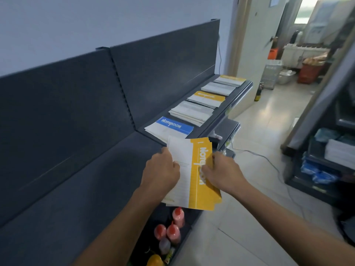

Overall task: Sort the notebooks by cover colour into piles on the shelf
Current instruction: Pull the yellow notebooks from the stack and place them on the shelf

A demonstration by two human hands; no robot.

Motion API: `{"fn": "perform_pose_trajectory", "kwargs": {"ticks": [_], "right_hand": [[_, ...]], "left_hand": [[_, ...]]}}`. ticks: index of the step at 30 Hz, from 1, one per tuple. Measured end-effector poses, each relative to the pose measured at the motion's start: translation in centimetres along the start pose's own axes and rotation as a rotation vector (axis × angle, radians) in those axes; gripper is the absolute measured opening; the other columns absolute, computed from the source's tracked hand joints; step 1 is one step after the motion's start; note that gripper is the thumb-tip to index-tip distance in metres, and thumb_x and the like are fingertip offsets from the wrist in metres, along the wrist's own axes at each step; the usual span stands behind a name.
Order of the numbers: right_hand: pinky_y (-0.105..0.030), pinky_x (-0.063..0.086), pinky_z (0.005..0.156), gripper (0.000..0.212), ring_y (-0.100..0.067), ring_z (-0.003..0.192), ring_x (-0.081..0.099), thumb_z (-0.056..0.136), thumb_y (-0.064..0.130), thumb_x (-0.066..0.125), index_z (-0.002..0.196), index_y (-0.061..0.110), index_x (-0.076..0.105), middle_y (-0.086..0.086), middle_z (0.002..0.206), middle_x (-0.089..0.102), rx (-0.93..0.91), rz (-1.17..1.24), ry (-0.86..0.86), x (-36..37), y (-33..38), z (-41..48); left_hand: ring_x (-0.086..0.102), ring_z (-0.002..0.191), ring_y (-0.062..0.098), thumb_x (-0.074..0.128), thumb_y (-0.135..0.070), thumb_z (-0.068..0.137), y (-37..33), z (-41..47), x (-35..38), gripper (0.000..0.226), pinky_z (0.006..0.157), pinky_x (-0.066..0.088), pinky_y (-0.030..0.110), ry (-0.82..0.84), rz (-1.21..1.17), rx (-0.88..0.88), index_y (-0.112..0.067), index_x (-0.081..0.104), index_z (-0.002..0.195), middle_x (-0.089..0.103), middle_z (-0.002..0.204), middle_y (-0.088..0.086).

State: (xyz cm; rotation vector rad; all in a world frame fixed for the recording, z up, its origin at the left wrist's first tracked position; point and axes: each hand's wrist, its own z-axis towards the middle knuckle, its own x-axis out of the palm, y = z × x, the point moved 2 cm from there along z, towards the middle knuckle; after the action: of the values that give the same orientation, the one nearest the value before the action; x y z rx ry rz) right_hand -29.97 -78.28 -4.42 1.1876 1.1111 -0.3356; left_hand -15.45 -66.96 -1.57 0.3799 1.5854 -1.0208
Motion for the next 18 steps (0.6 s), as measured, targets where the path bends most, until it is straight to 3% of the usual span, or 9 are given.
{"fn": "perform_pose_trajectory", "kwargs": {"ticks": [4,10,18], "right_hand": [[-0.042,0.057,0.076,0.029,-0.02,0.08,0.06,0.089,0.039,0.06,0.107,0.017,0.055,0.0,0.09,0.063,0.043,0.008,-0.015,-2.1,-2.4,2.5],[-0.043,0.055,0.085,0.032,-0.025,0.097,0.063,0.089,0.04,0.06,0.114,0.02,0.057,-0.001,0.11,0.066,0.145,0.031,0.022,-4.9,-6.2,7.7],[-0.045,0.057,0.084,0.033,-0.023,0.095,0.065,0.092,0.042,0.06,0.116,0.019,0.057,-0.001,0.111,0.068,0.193,-0.017,-0.012,-8.7,-10.3,18.1]], "left_hand": [[0.054,0.093,0.018,0.05,-0.033,0.099,-3.0,3.3,1.7,0.046,0.072,0.043,0.031,0.02,-0.002,0.041,-0.014,0.04,0.14,0.059,0.118,0.006],[0.05,0.086,0.014,0.051,-0.035,0.098,-7.2,9.5,5.0,0.04,0.07,0.041,0.03,0.063,-0.025,0.099,-0.014,0.044,0.132,0.059,0.107,0.001],[0.058,0.088,0.027,0.047,-0.028,0.096,-13.4,20.0,8.8,0.03,0.07,0.047,0.038,0.072,-0.034,0.167,-0.01,0.048,0.12,0.062,0.105,0.011]]}}
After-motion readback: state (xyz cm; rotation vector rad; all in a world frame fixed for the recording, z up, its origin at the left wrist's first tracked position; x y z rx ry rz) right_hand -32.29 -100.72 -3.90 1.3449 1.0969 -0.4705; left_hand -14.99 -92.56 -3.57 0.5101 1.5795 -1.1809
